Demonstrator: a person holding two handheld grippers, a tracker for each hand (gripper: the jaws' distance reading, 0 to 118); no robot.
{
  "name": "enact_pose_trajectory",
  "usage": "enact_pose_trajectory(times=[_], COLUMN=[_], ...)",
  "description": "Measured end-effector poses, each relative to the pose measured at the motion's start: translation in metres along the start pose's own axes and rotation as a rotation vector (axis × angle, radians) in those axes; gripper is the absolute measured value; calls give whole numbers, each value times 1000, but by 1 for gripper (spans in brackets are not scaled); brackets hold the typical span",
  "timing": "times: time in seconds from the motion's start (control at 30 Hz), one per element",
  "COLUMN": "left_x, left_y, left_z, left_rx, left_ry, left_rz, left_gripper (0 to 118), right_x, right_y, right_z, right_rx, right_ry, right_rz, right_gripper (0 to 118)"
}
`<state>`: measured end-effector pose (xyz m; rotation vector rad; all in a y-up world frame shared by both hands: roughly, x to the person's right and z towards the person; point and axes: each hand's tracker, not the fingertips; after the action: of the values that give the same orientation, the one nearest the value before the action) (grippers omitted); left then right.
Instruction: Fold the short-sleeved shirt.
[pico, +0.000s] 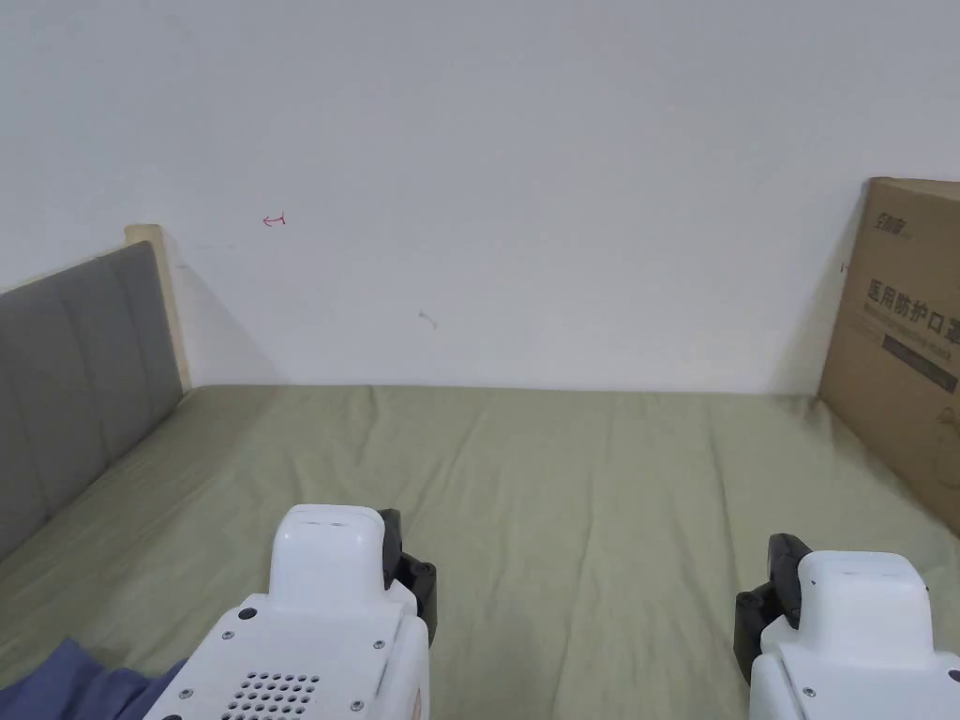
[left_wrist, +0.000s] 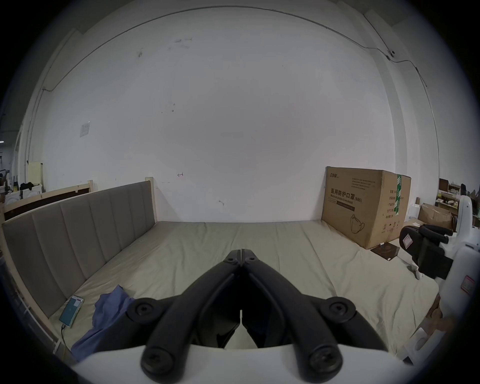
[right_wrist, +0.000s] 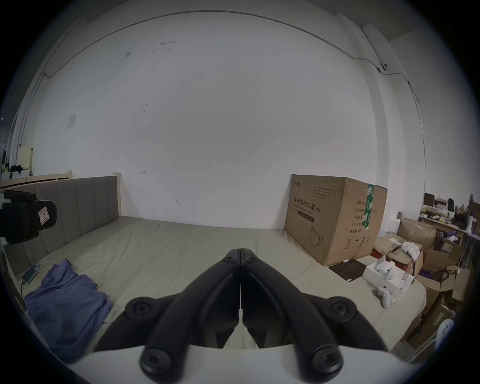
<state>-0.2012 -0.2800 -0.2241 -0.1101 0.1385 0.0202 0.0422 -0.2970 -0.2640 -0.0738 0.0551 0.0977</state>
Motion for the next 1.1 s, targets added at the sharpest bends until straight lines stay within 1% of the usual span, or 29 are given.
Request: enact_pose_trajectory(times=[0.07,0.1,0.17,0.23,0.37,0.5,0.57,0.67,0.7,0.8,0.9,0.93,1.0,1.03,1.07,1.1], left_x=[-4,-9,-24,-44,-85,-123,-134,-146,-149,-159,-171,-177,-189,-197,-203,-207], left_y=[3,4,7,9,10,10,8,4,1,-11,-38,-51,-88,-112,-134,-153], left_z=[1,4,9,17,41,70,82,86,84,74,43,26,-17,-37,-51,-63], left_rx=[-2,2,8,4,-12,-21,-40,-96,-121,-182,-254,-320,-554,-674,-727,-790], left_ry=[15,37,90,136,336,438,504,561,583,569,529,531,501,452,401,386], left_rz=[-10,-15,-3,20,-3,36,32,34,31,48,96,111,109,137,204,256], left_gripper=[0,0,0,0,0,0,0,0,0,0,0,0,0,0,1,12], right_x=[-4,-8,-22,-39,-82,-131,-149,-169,-173,-179,-177,-176,-174,-172,-170,-169], right_y=[3,5,9,13,18,18,17,13,11,6,2,0,-3,-4,-6,-7], right_z=[-1,-3,-7,-9,-15,-11,-7,-1,1,6,5,3,-1,-4,-5,-6], right_rx=[-1,-12,-6,3,-23,-40,-56,-82,-82,-82,-103,-115,-145,-163,-171,-175], right_ry=[26,74,106,171,353,510,586,659,664,672,671,668,668,670,667,660], right_rz=[-22,-24,-4,4,-43,-6,-5,16,34,74,80,76,66,61,61,63], right_gripper=[0,0,0,0,0,0,0,0,0,0,0,0,0,0,0,0])
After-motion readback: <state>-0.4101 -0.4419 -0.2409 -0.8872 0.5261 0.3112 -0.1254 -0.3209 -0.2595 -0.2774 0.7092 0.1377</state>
